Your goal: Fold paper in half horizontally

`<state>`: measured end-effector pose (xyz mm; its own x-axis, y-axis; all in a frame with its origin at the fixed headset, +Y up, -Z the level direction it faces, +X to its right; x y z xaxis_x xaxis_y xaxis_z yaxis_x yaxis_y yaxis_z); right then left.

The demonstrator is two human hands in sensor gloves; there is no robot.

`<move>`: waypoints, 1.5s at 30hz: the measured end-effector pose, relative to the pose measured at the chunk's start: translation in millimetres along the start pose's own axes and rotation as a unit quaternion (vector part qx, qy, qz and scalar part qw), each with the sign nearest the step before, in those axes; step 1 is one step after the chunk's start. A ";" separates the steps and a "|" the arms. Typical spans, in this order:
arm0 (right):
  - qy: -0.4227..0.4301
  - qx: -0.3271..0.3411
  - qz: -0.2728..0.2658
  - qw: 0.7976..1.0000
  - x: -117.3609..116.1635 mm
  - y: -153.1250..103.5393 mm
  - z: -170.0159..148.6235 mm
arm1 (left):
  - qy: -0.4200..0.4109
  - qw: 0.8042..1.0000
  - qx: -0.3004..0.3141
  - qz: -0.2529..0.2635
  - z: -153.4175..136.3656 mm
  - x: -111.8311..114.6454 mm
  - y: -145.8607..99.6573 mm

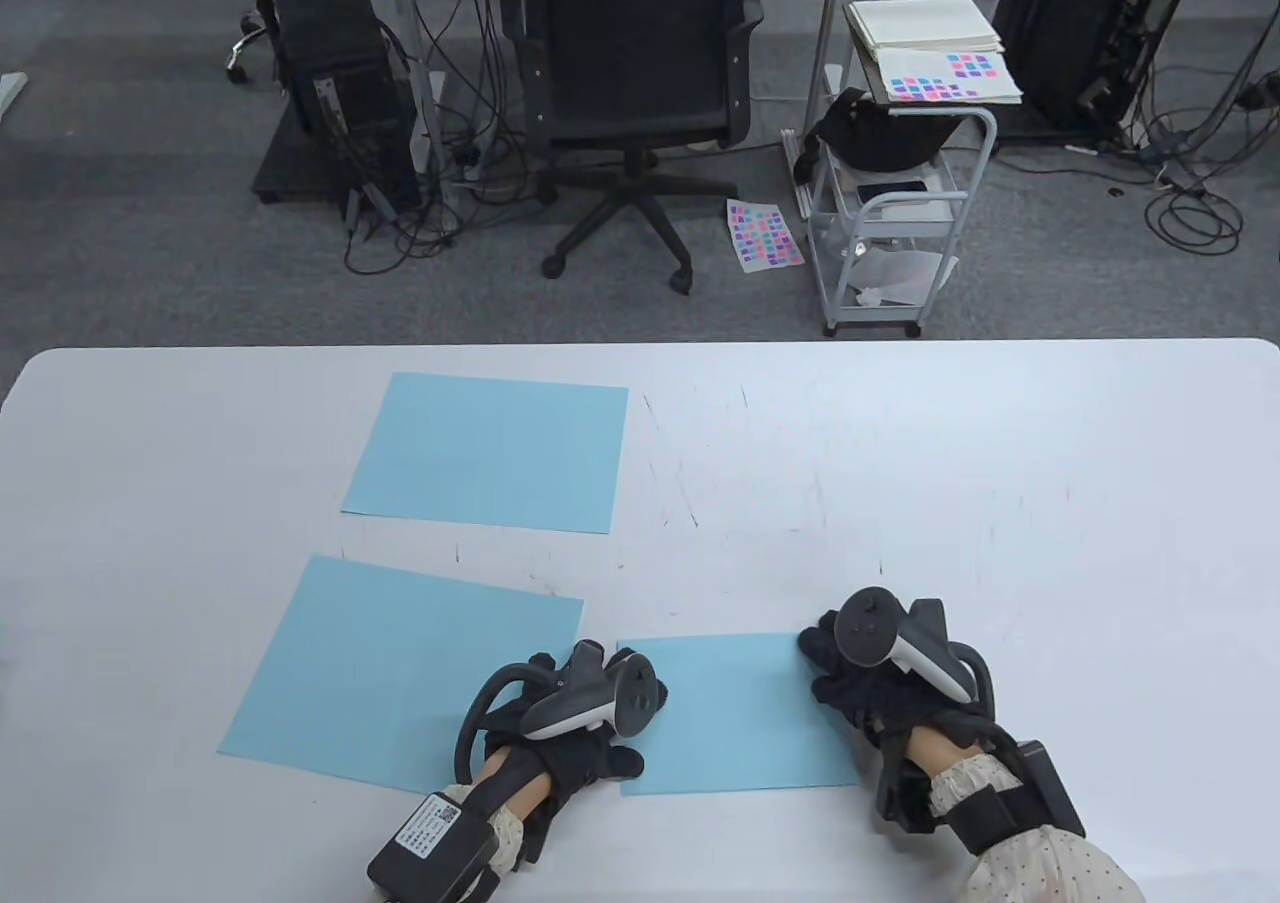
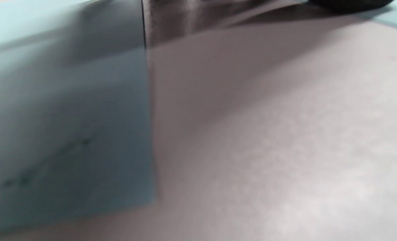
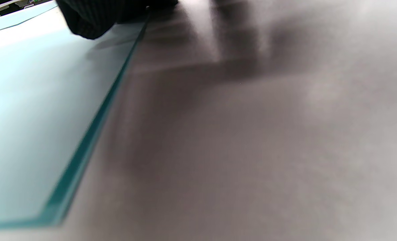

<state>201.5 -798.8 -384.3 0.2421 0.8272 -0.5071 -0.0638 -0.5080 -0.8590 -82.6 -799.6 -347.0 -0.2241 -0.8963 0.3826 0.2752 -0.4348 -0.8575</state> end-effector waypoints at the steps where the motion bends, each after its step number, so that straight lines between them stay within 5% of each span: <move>1: 0.002 0.001 0.001 1.000 -0.2 0.2 -0.2 | 0.001 1.000 0.000 0.000 0.0 0.0 0.0; 9: 0.000 0.052 -0.030 0.998 7.3 -19.1 10.9 | 0.001 1.000 0.002 -0.001 -0.2 0.1 0.2; 16: -0.043 0.093 0.011 0.995 -10.8 -37.7 16.5 | 0.001 1.000 0.001 -0.002 -0.4 0.2 0.2; 31: -0.042 0.084 0.047 0.994 -26.4 -35.3 3.6 | 0.005 1.000 0.001 -0.003 -0.5 -1.4 0.2; 39: -0.048 0.078 0.045 0.995 -27.3 -35.0 6.0 | -0.020 1.000 -0.020 0.008 -3.7 -23.0 6.9; 45: -0.051 0.076 0.047 0.995 -27.5 -35.2 6.5 | 0.001 1.000 0.005 0.023 29.0 -48.0 19.0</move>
<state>190.7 -802.1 -340.6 0.1289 0.8020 -0.5832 -0.2281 -0.5484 -0.8045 -39.6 -767.4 -371.7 -0.2128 -0.9151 0.3426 0.2951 -0.3944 -0.8703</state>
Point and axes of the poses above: the tracker on the back of each hand, its own z axis roughly to the thumb side, its own y axis roughly from the wrist to the fingertips, x = y × z, the point moved 4 cm from there along y, roughly from the wrist to the fingertips, and after that the axes turned 5 degrees about z, right-handed, at the moved point
